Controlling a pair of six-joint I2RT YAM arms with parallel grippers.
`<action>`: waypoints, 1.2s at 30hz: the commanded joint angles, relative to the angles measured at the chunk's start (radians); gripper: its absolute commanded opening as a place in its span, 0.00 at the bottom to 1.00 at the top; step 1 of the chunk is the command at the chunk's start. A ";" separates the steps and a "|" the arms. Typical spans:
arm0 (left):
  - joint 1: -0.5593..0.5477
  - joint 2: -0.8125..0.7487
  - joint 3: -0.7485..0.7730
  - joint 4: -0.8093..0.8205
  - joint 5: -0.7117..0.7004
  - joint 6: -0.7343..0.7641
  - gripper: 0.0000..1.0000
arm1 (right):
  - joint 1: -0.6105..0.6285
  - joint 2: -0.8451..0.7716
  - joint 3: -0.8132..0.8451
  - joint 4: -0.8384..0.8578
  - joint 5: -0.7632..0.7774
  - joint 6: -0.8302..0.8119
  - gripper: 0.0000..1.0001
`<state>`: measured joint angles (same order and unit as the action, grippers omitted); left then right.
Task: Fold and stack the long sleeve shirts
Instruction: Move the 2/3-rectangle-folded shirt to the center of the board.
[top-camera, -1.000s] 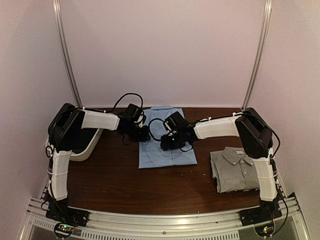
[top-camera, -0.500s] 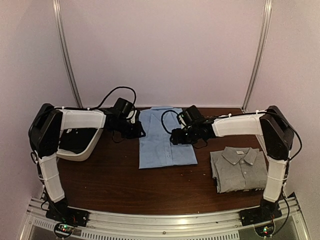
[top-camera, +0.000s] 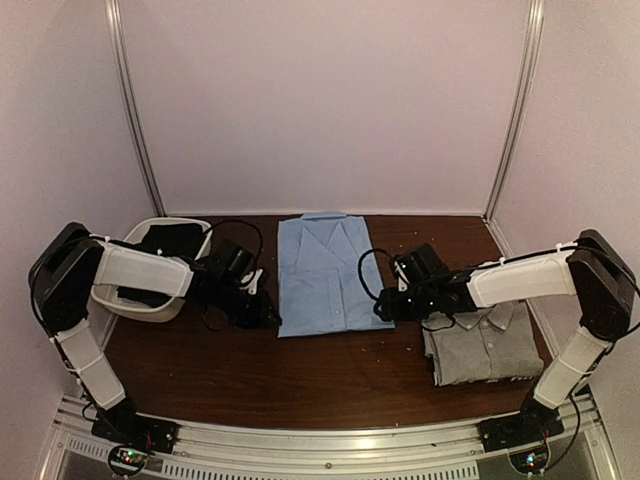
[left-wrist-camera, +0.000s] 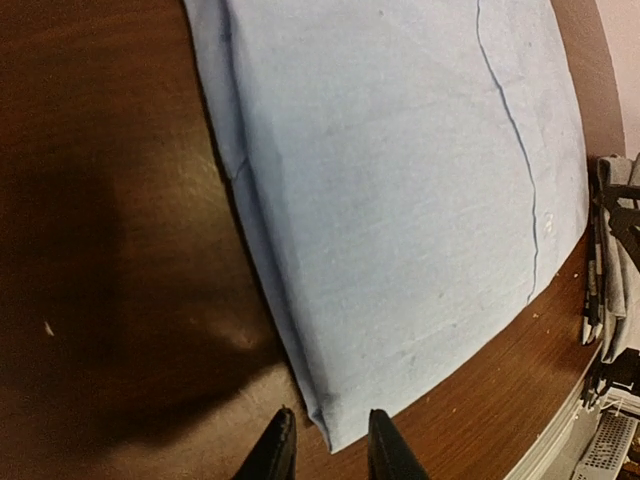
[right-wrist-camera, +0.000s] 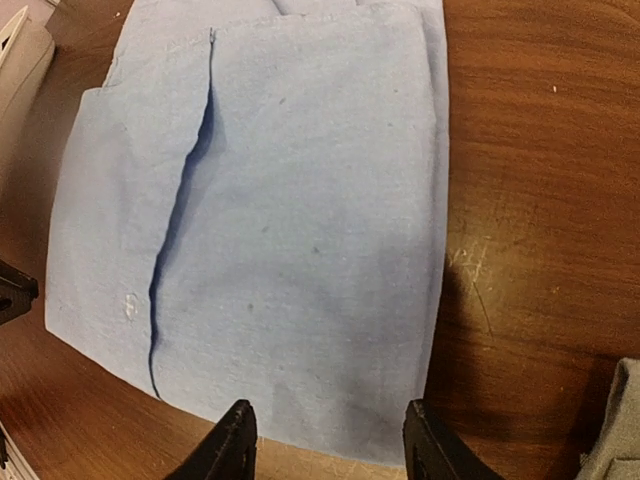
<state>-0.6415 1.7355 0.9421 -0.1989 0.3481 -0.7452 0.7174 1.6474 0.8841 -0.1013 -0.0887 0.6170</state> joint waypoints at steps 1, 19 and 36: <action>-0.037 -0.037 -0.036 0.078 0.023 -0.061 0.26 | -0.009 -0.062 -0.047 0.019 0.026 0.010 0.51; -0.083 -0.021 -0.072 0.061 -0.061 -0.131 0.27 | -0.043 -0.031 -0.128 0.059 -0.025 0.004 0.41; -0.092 0.017 -0.084 0.082 -0.060 -0.154 0.23 | -0.042 0.014 -0.163 0.130 -0.118 0.032 0.34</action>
<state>-0.7258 1.7336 0.8715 -0.1535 0.2947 -0.8875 0.6773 1.6421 0.7391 -0.0135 -0.1726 0.6346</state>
